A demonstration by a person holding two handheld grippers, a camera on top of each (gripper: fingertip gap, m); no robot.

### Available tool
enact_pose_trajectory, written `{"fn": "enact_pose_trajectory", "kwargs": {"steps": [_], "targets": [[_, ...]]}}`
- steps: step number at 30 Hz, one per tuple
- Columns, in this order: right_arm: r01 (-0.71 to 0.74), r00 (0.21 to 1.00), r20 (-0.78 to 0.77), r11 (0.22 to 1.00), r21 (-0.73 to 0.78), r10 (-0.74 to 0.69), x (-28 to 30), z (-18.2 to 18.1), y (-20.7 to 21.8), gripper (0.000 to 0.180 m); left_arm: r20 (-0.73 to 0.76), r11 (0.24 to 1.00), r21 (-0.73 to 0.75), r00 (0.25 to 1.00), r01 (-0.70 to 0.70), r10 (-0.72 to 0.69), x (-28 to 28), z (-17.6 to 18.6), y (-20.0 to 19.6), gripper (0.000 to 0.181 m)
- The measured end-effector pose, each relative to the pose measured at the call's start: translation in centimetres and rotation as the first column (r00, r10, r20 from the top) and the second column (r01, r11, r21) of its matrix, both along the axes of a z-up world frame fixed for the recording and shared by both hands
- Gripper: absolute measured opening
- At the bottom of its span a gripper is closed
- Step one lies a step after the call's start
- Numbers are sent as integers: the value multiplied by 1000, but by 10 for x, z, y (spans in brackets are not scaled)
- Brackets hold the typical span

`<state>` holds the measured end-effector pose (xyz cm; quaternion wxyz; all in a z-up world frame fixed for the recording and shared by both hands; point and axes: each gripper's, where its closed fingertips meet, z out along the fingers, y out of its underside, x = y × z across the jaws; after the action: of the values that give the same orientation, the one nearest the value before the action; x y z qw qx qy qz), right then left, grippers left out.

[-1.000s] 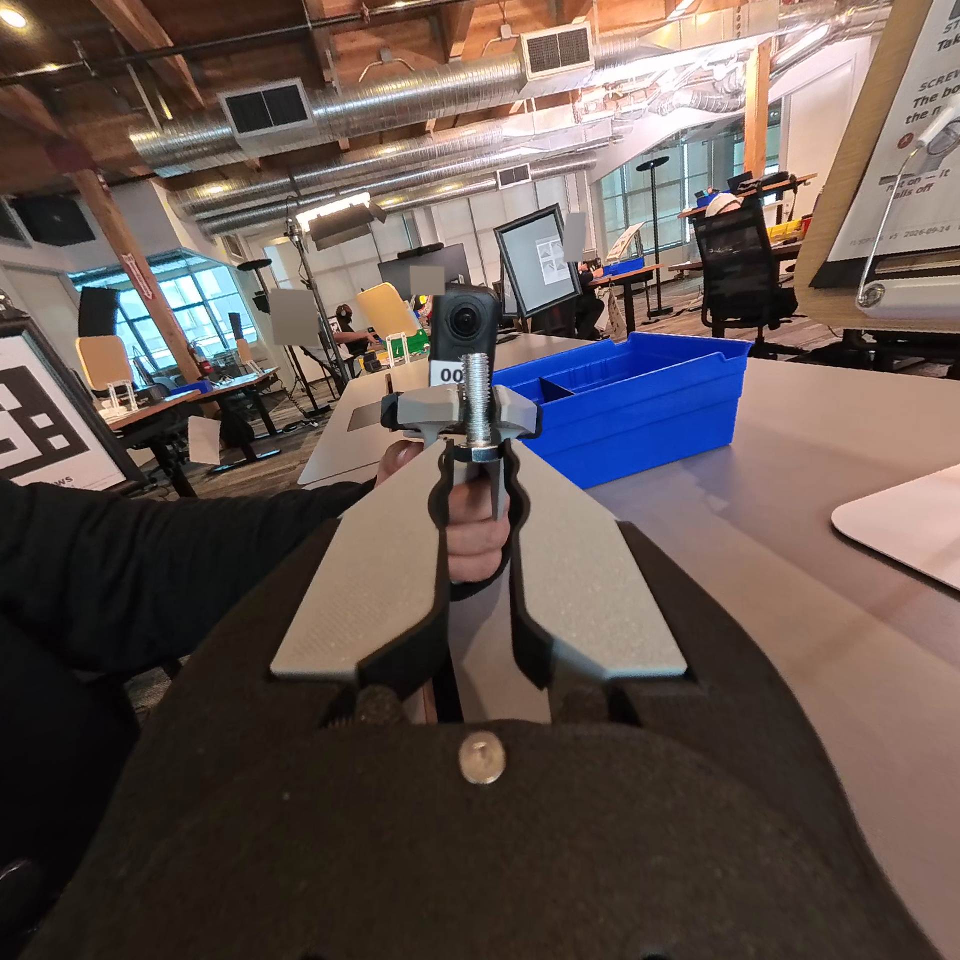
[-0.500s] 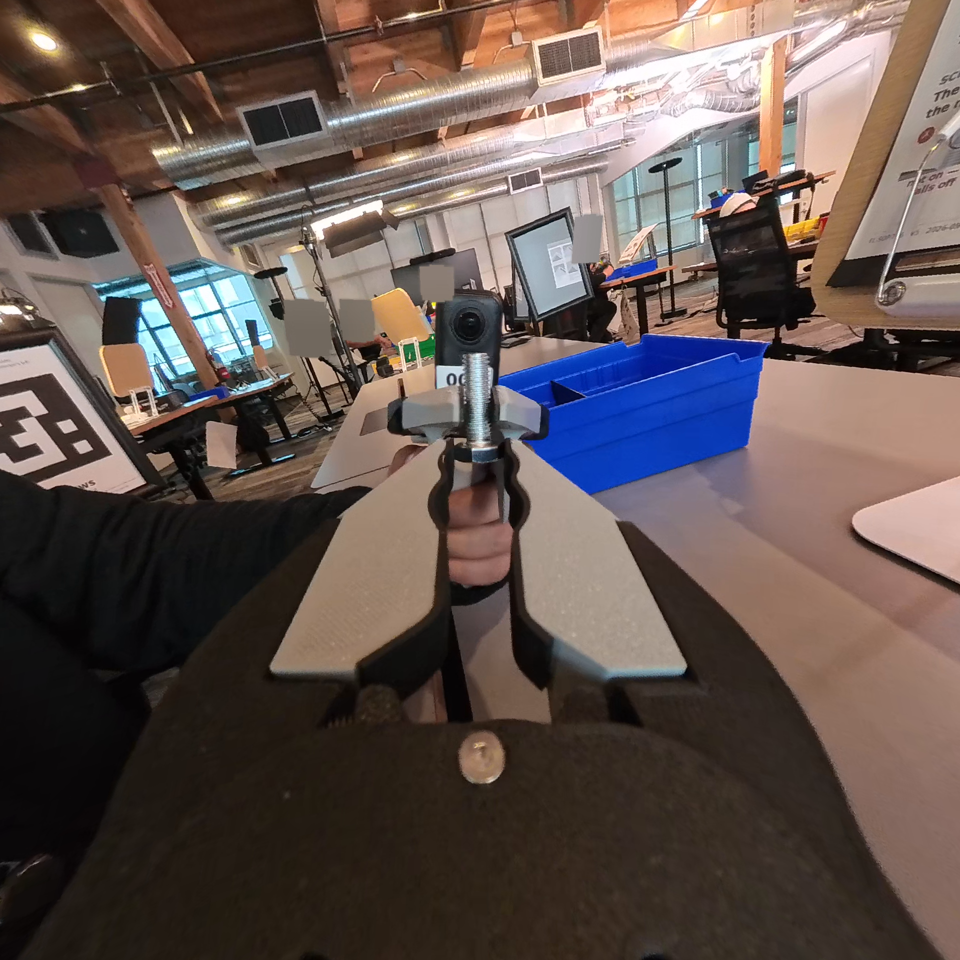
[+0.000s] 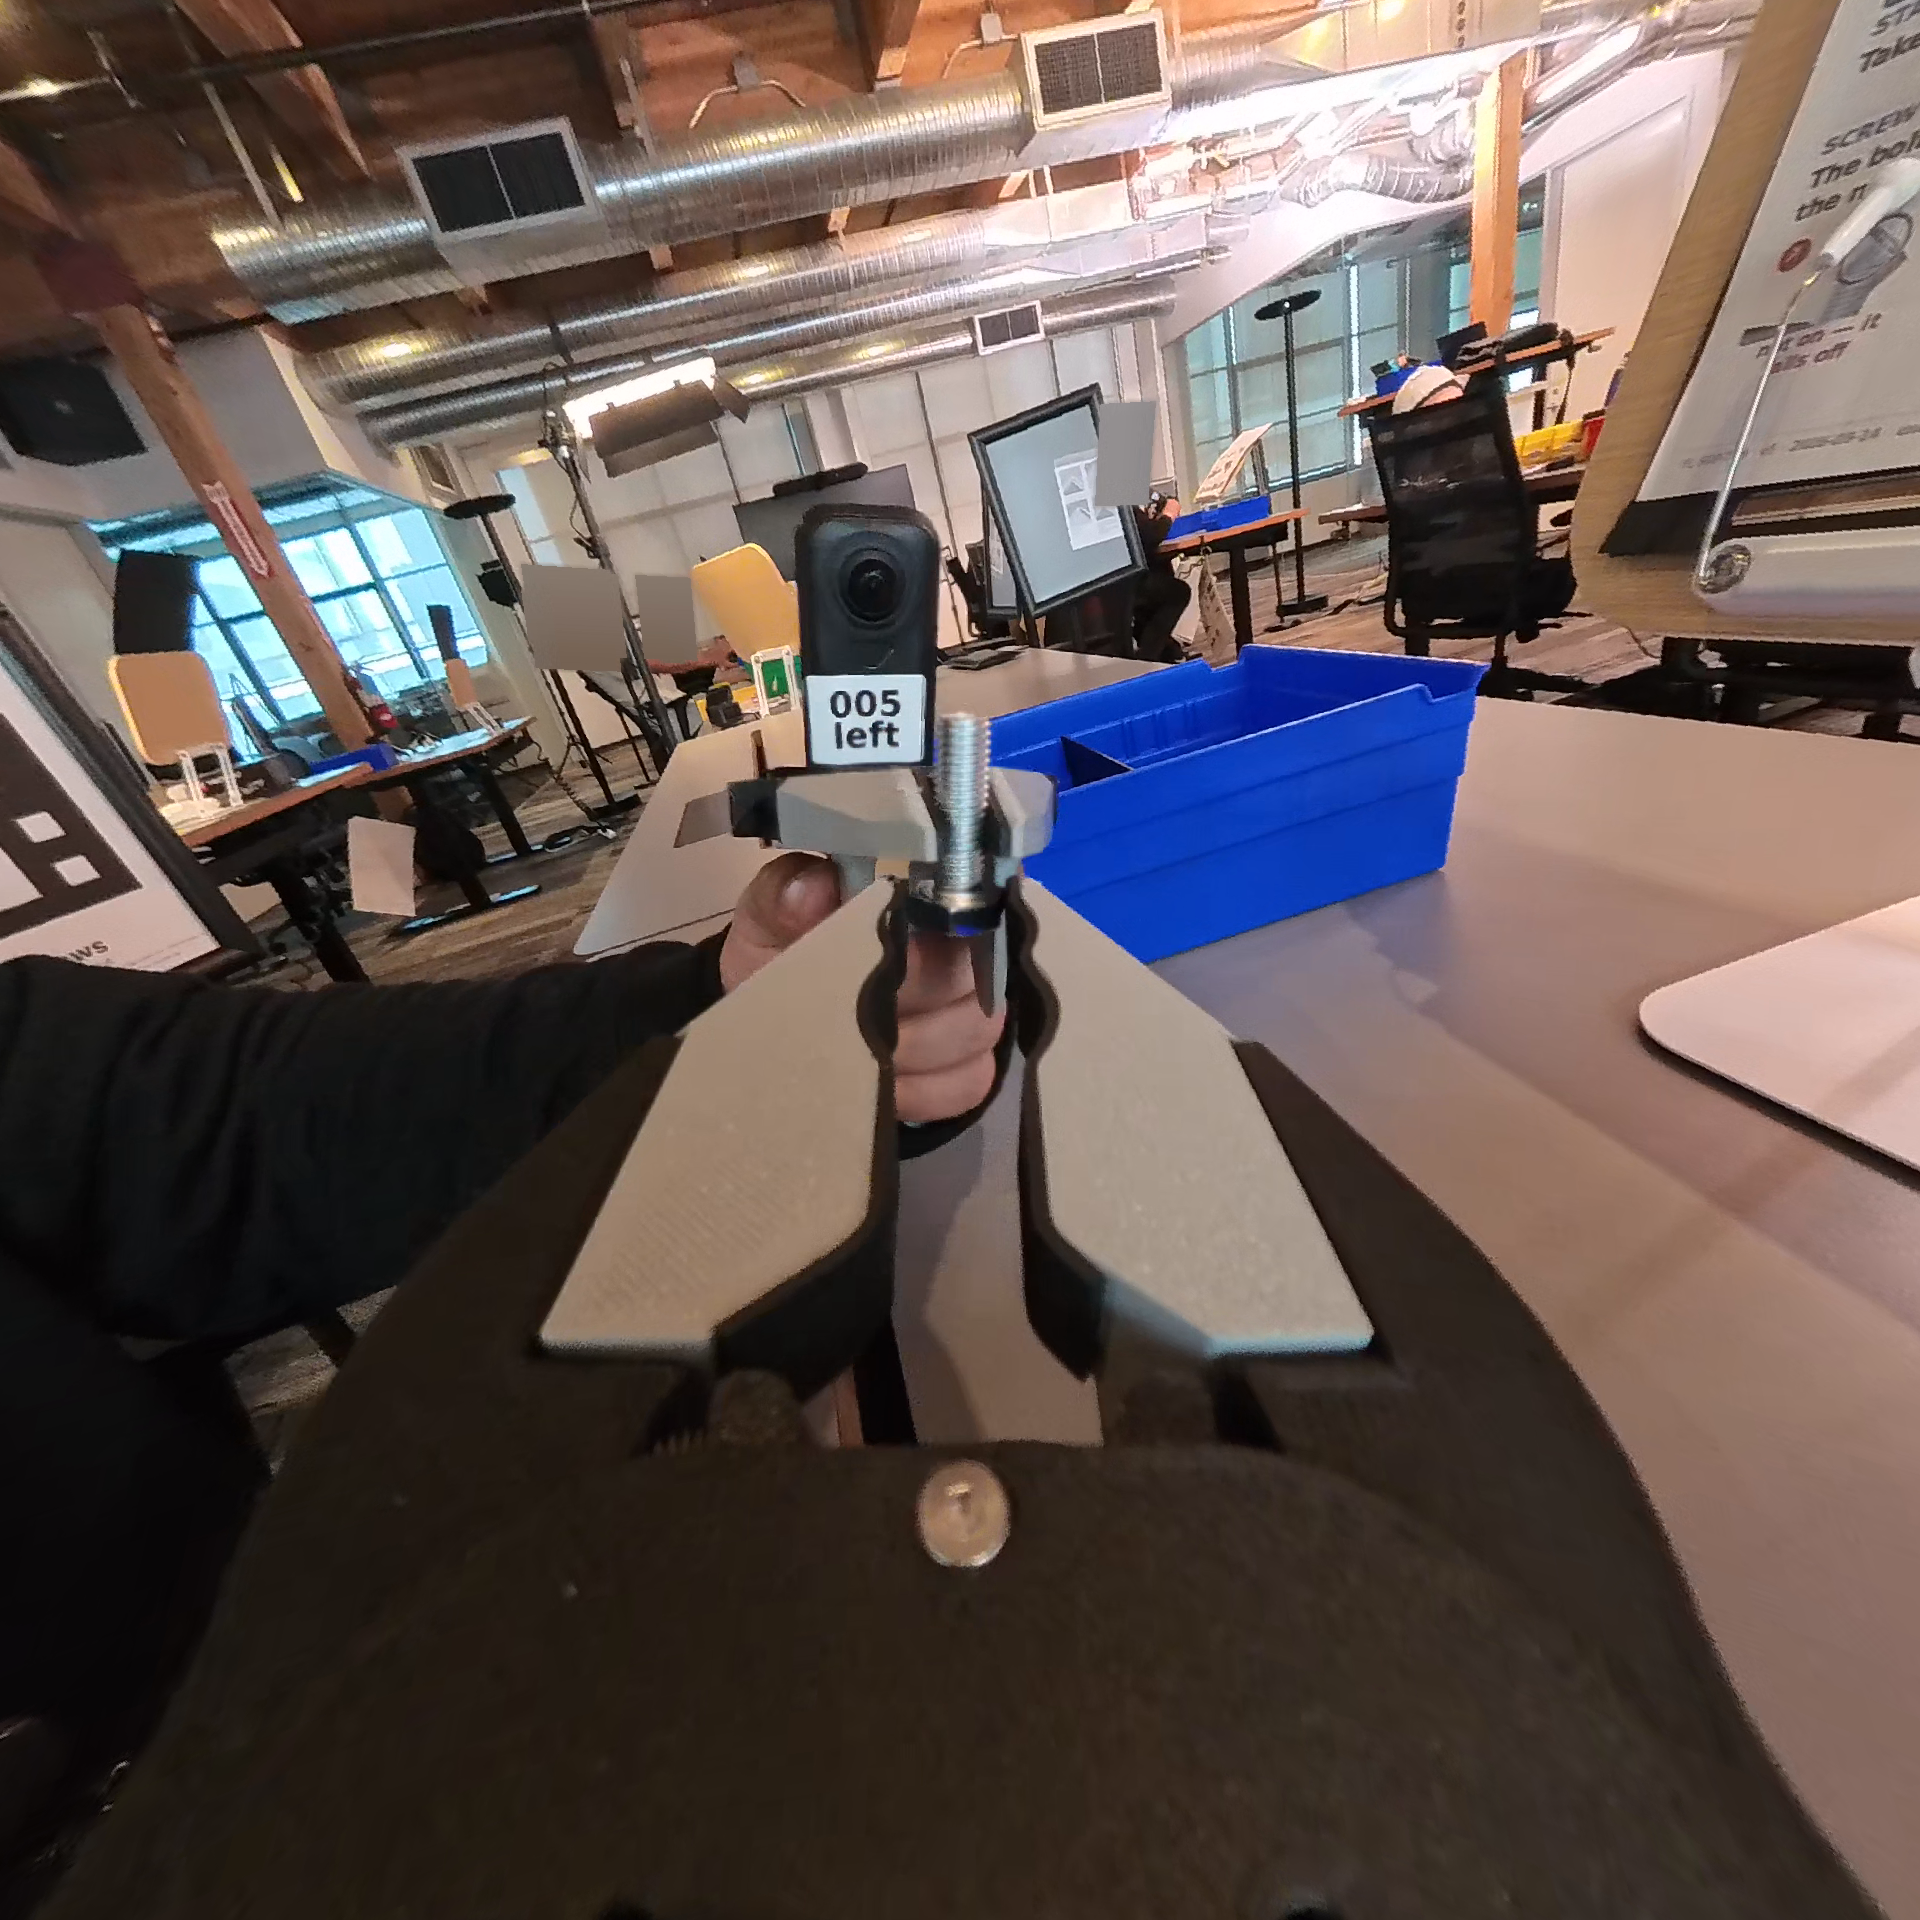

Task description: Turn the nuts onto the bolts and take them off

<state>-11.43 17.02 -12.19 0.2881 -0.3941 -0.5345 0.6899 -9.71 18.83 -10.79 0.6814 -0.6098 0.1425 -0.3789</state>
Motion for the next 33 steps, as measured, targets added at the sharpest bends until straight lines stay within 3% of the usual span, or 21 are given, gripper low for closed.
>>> {"fn": "enact_pose_trajectory", "kwargs": {"steps": [21, 33], "targets": [[-14, 1000, 4, 1000, -14, 14, -1, -1, -1, 16, 58, 1000, -1, 998, 15, -15, 1, 2, 2, 7], [25, 1000, 9, 997, 74, -25, -2, -4, -2, 15, 79, 999, -15, 996, 46, -45, 1, -1, 0, 8]]}}
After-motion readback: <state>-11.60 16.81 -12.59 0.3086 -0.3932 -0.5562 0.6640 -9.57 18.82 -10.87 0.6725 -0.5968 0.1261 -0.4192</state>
